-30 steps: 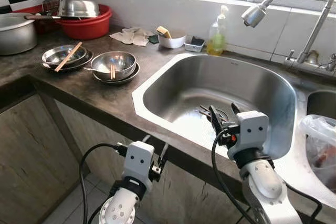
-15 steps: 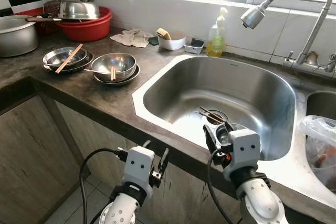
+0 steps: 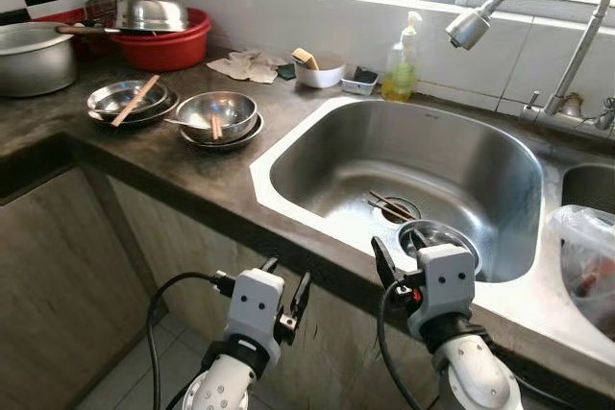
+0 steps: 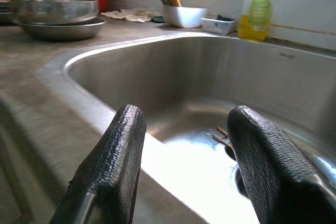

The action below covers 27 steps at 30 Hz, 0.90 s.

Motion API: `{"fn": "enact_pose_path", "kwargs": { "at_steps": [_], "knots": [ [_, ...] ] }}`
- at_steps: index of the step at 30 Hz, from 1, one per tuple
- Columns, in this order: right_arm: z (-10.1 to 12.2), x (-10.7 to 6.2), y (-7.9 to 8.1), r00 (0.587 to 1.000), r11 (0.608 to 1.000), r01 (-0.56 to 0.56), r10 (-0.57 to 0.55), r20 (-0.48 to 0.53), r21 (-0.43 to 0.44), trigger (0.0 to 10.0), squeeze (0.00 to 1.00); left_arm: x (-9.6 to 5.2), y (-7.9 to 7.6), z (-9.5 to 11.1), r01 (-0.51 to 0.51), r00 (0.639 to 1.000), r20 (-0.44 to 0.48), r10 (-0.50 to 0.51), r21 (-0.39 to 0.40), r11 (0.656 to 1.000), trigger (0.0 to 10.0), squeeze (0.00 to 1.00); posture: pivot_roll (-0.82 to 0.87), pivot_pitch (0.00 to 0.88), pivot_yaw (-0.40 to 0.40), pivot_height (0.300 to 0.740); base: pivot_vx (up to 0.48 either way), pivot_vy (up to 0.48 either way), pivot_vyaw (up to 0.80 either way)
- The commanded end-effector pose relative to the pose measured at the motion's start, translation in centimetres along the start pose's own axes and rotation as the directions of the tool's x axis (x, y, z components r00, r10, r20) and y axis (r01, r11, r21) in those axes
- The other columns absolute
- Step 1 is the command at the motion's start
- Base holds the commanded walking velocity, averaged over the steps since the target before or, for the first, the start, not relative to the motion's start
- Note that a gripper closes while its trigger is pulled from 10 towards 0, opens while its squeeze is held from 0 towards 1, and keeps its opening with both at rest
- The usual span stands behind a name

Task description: Kitchen organization

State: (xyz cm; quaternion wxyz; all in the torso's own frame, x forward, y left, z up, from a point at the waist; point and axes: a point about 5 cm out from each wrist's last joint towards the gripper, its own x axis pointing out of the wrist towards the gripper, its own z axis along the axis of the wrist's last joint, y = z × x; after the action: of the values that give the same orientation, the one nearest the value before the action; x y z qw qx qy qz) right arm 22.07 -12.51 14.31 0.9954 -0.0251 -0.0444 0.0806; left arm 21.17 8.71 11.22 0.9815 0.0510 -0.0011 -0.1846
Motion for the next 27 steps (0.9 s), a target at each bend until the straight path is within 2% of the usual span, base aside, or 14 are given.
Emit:
{"fn": "enact_pose_path", "kwargs": {
  "at_steps": [1,27],
  "knots": [
    [0.2,-0.1,0.1,1.000,1.000,0.000,0.000,0.007,0.002,10.0,0.00,-0.2,-0.1,0.3,0.012,1.000,0.011,-0.012,0.000,1.000,10.0,0.00,0.03,0.000,-0.031,0.740,-0.296,0.000,0.00],
    [-0.8,0.0,-0.1,0.999,1.000,0.008,-0.007,-0.038,0.027,10.0,0.00,-0.2,-0.3,0.1,0.021,1.000,0.004,-0.021,0.003,1.000,10.0,0.00,0.03,0.000,-0.029,0.740,-0.297,0.000,0.00]
  ]
}}
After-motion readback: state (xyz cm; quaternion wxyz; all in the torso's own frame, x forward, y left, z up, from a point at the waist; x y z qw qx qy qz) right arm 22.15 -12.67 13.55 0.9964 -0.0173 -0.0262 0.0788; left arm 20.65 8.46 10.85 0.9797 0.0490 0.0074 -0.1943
